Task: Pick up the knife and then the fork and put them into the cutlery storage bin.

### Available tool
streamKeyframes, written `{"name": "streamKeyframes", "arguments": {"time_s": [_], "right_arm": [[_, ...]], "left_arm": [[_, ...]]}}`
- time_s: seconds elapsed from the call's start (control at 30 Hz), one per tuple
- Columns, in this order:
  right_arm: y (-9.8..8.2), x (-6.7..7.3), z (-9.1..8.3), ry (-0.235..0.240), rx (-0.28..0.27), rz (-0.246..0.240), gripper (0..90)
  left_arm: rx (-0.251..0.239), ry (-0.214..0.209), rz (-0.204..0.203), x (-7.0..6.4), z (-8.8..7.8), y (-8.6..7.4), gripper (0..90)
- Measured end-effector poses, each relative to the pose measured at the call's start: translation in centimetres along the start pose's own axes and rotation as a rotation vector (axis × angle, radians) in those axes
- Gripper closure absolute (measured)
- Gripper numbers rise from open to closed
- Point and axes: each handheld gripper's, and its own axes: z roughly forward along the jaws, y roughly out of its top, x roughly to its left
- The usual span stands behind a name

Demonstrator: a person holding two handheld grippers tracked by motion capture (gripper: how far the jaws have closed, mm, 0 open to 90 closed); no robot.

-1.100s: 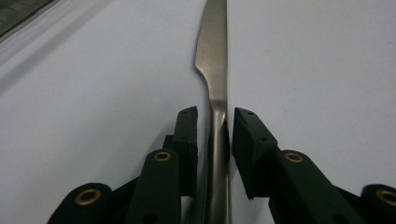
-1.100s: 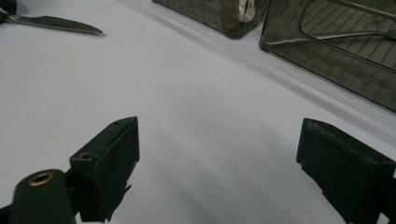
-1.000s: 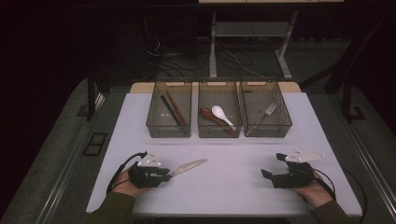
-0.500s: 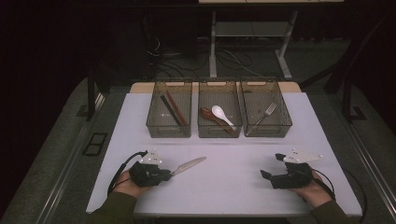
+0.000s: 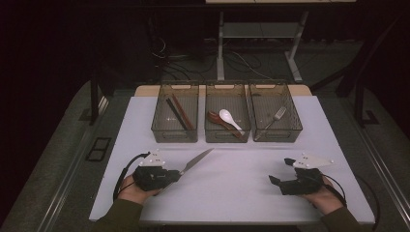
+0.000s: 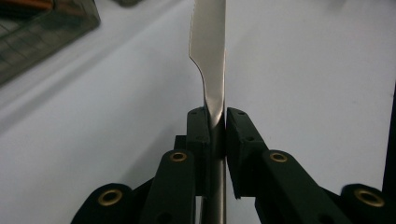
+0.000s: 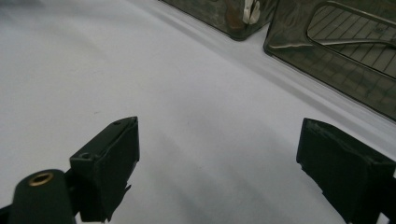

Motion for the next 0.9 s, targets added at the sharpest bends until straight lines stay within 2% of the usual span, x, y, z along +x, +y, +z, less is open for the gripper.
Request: {"name": "streamKeyframes", "arguments": {"time_s": [0.17,0.23,0.33,0.47,0.63,0.67,0.83,0.9], "right_arm": [[0.3,0.1,0.2,-0.001,-0.008,-0.005,13.3],[0.6,0.1,0.2,0.023,-0.001,0.003,13.1],[1.5,0.5,0.1,0.049,-0.019,0.012,12.4],[2.6,1.4,-0.1,0.081,-0.043,-0.029,12.4],[4.3,2.6,0.1,0.107,-0.071,-0.050,12.5],[4.7,2.8,0.2,0.125,-0.079,-0.050,12.9],[6.5,3.4,0.5,0.181,-0.113,-0.025,16.3],[7.0,3.6,0.7,0.203,-0.124,-0.019,22.1]], "left_arm": [[-0.035,-0.003,0.011,-0.3,-0.1,0.7,79.8],[-0.055,-0.011,0.009,-0.5,-0.1,1.1,79.8],[-0.094,-0.021,0.013,-1.0,-0.1,1.8,79.8],[-0.134,-0.035,0.029,-1.8,0.0,3.0,79.9],[-0.143,-0.039,0.045,-2.8,1.0,4.4,79.9],[-0.147,-0.042,0.042,-3.0,1.3,4.7,79.9],[-0.149,-0.035,0.039,-3.7,2.5,5.9,79.9],[-0.151,-0.034,0.037,-3.8,3.1,6.4,79.9]]}}
